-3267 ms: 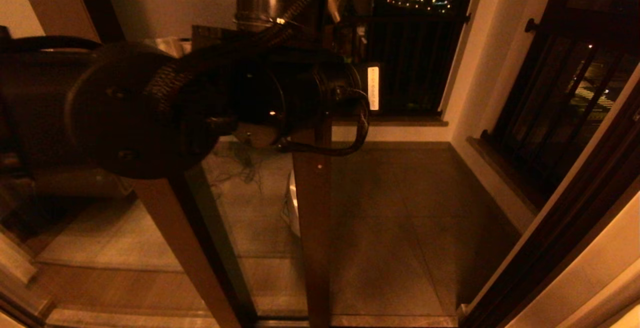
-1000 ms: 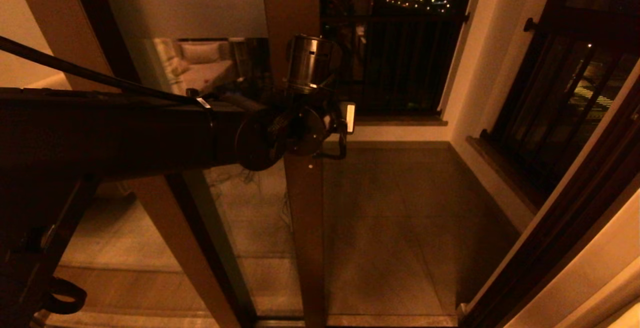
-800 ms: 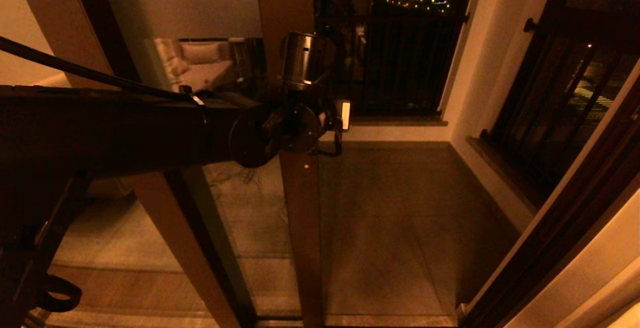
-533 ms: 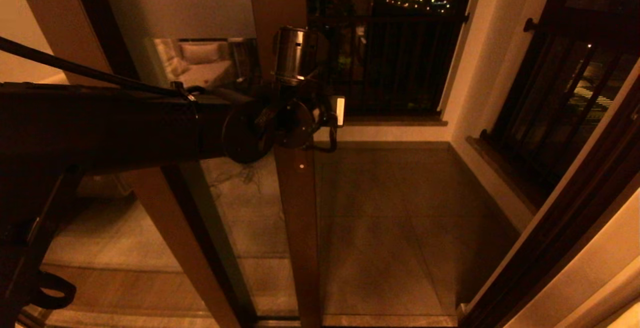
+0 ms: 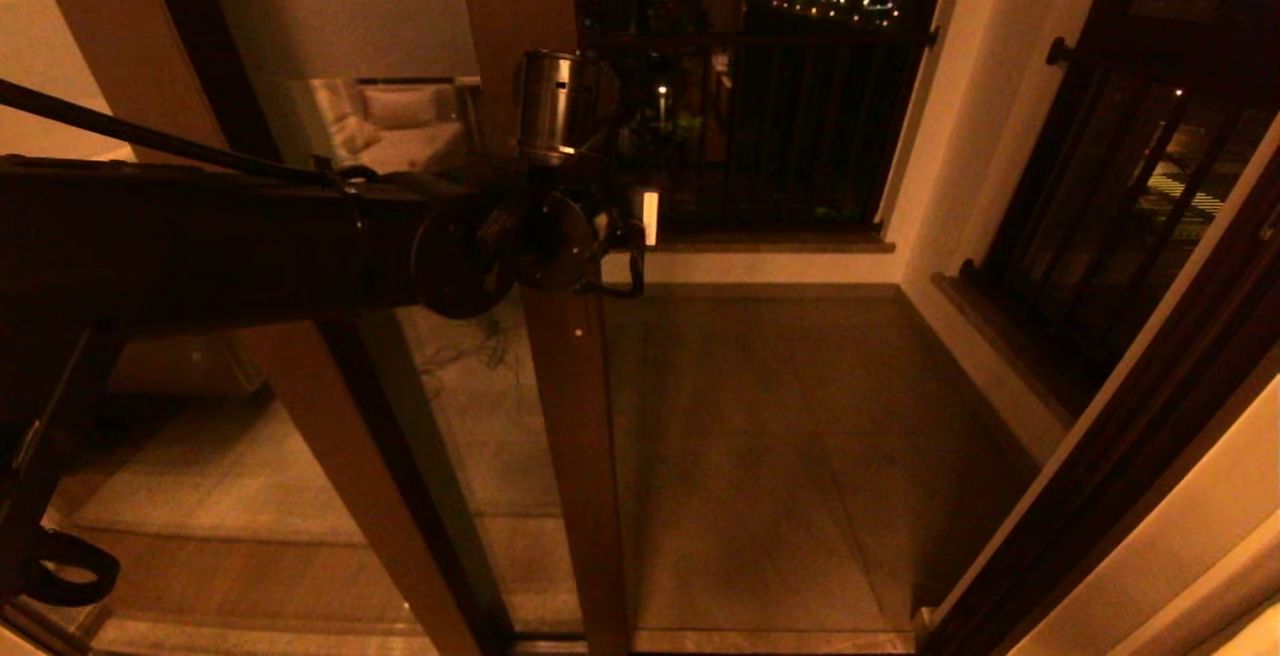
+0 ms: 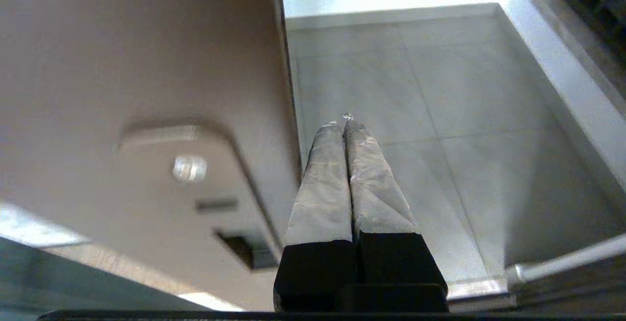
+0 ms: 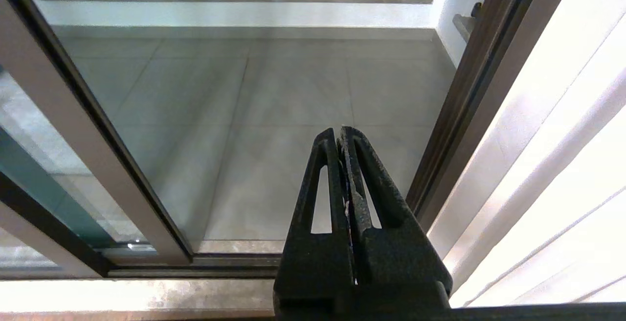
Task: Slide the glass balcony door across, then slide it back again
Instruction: Open the slid door
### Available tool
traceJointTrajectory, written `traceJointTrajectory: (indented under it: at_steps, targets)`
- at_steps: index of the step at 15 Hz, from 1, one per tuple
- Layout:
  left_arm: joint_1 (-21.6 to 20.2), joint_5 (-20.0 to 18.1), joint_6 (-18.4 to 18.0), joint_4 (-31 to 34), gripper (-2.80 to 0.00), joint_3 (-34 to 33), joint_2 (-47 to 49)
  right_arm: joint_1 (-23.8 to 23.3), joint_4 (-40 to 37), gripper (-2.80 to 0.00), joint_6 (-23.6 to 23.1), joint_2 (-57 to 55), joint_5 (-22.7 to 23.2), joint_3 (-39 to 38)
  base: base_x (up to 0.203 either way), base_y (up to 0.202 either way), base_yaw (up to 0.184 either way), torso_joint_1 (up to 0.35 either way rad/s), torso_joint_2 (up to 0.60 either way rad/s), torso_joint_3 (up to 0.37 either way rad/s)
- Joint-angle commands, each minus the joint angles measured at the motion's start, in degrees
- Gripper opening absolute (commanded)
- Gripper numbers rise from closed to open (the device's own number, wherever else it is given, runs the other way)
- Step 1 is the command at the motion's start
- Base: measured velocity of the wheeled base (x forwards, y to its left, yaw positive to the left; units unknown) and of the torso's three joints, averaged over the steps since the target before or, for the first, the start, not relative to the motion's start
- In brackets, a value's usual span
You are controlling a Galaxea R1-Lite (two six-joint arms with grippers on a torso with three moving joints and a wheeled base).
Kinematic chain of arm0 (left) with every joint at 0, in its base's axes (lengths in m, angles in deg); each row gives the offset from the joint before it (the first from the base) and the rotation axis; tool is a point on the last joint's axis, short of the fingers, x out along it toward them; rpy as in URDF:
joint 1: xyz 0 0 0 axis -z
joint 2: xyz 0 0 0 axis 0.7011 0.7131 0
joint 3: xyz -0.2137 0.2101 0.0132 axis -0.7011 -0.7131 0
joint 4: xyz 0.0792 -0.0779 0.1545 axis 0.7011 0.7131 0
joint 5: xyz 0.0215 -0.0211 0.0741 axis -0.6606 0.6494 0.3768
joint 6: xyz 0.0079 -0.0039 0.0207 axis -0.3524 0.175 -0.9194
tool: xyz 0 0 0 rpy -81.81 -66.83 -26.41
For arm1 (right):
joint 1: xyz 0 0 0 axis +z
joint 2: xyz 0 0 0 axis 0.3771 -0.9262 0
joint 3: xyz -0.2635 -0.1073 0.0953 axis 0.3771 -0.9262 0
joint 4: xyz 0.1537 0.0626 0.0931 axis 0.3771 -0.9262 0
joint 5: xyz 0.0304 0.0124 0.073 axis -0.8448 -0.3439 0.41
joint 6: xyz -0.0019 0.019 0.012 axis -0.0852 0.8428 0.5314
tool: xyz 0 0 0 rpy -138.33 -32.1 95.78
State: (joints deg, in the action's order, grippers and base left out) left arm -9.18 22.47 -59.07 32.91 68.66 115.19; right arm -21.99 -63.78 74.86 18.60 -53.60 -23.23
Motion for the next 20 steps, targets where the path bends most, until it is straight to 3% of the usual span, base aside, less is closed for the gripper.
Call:
traceJointTrajectory:
  at_steps: [1,20]
  targets:
    - [-0.6,0.1,0.1,0.0,-2.80,-0.1,-0.5,0.0,0.0,-2.80,0.0,-0.1,0.0,0.0,0.000,0.000,0.000,0.000,0.00,0.000]
    - [-7.5,-0.6,0.1,-0.5,-2.80,-7.6,-4.1,0.0,0.0,-2.80,0.0,-0.1,0.0,0.0,0.000,0.000,0.000,0.000,0.00,0.000]
